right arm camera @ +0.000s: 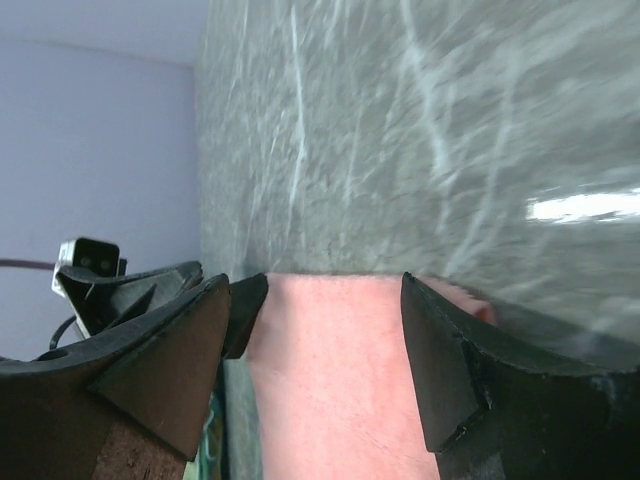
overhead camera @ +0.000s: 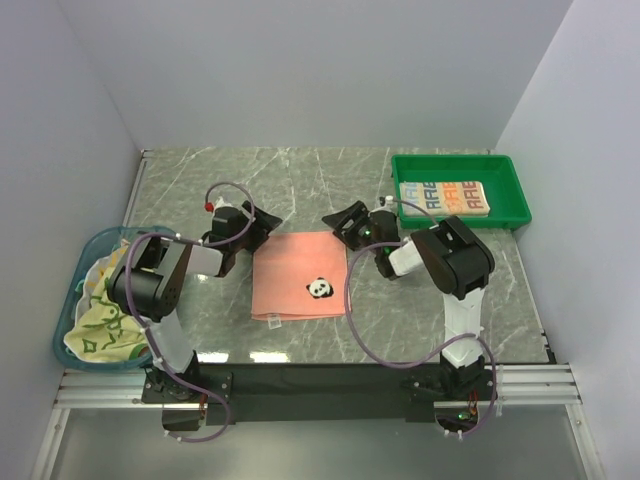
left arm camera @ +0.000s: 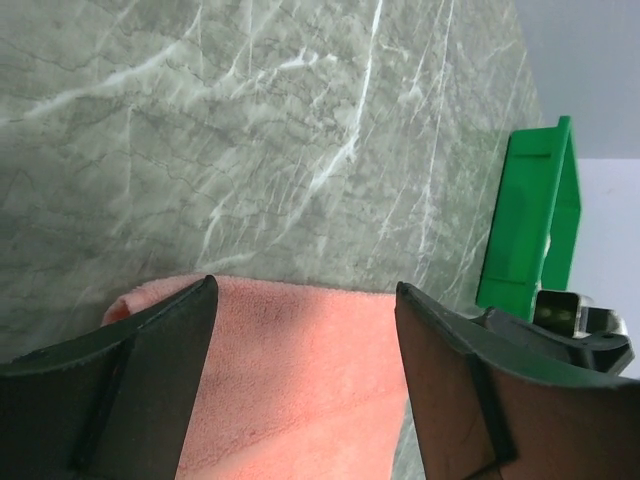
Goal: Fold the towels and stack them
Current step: Fold the towel
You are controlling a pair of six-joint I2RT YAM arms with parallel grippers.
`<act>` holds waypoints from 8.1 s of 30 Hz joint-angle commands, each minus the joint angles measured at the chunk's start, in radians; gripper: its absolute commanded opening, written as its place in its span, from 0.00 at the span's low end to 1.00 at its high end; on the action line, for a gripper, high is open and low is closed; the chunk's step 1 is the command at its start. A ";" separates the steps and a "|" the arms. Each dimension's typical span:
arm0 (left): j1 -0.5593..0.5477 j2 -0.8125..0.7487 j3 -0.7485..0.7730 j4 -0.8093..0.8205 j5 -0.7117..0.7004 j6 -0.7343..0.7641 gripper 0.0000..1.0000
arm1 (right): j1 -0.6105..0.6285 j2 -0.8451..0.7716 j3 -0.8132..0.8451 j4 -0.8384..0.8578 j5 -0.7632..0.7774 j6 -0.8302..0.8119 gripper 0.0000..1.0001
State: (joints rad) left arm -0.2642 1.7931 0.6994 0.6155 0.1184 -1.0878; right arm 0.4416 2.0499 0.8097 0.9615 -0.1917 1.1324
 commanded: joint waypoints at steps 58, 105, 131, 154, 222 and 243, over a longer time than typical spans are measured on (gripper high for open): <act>-0.567 -0.607 0.165 -1.301 -0.319 0.164 0.79 | 0.215 -0.726 -0.048 -1.350 0.130 -0.724 0.32; -0.067 -0.452 0.213 -1.139 -0.295 0.589 0.95 | 0.115 0.101 0.806 -1.583 -0.015 -1.333 0.39; -0.027 -0.172 0.385 -1.137 -0.243 0.647 0.59 | 0.157 0.104 0.758 -1.587 0.060 -1.343 0.00; -0.009 0.080 0.430 -1.171 -0.238 0.611 0.46 | 0.157 0.067 0.709 -1.558 0.044 -1.336 0.00; -0.012 -0.221 0.302 -0.717 -0.131 0.735 0.01 | 0.066 -0.315 0.387 -1.107 0.298 -1.304 0.00; -0.040 -0.379 0.213 -0.879 -0.148 0.746 0.01 | 0.132 -0.487 0.215 -1.115 0.342 -1.263 0.00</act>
State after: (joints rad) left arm -0.3077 1.4551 0.9318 -0.1967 0.0372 -0.3550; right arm 0.5720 1.6188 1.0584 -0.1188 0.0719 -0.1432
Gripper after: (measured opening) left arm 0.026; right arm 0.009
